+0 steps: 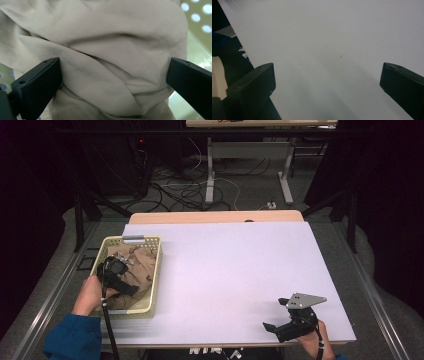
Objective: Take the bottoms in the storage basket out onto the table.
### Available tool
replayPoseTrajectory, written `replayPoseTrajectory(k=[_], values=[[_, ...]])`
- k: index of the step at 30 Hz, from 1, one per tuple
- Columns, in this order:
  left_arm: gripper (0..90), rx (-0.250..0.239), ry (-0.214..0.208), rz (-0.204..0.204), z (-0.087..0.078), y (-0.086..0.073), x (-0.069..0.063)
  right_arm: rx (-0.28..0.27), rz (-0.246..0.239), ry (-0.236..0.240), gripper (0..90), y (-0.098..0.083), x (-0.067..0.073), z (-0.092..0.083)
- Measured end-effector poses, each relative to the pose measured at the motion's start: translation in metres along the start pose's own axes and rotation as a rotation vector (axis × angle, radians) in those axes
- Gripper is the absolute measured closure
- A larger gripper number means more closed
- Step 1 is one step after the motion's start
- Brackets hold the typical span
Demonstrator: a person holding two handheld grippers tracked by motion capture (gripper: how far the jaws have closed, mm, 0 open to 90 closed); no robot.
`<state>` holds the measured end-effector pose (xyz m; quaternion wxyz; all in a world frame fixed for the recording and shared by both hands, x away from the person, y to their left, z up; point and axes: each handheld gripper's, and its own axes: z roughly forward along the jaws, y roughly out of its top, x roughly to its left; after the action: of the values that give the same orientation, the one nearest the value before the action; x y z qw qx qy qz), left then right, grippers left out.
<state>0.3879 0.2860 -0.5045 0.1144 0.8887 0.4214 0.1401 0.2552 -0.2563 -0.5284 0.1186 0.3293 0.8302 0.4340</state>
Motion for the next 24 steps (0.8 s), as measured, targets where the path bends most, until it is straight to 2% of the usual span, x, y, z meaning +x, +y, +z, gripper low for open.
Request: replayPoseTrajectory(k=[6, 9, 12, 14, 19, 24], values=[[0.0, 0.03, -0.012, -0.006, 0.006, 0.001, 0.001, 0.001, 0.001, 0.002, 0.0, 0.0, 0.0, 0.0], [0.0, 0.062, -0.017, -0.001, 0.01, 0.002, 0.003, -0.001, 0.0, 0.002, 0.0, 0.0, 0.0, 0.0], [0.0, 0.058, -0.024, -0.019, 0.013, 0.002, 0.004, 0.002, 0.006, 0.006, 0.0, 0.0, 0.0, 0.0], [0.0, 0.085, -0.025, -0.01, 0.016, 0.003, 0.005, 0.003, 0.006, 0.006, 0.0, 0.0, 0.0, 0.0], [0.0, 0.11, -0.015, -0.007, 0.021, 0.005, 0.005, 0.003, 0.007, 0.008, 0.0, 0.0, 0.0, 0.0], [0.0, 0.122, -0.007, -0.023, 0.025, 0.006, 0.004, -0.001, 0.007, 0.0, 0.0, 0.0, 0.0, -0.001]])
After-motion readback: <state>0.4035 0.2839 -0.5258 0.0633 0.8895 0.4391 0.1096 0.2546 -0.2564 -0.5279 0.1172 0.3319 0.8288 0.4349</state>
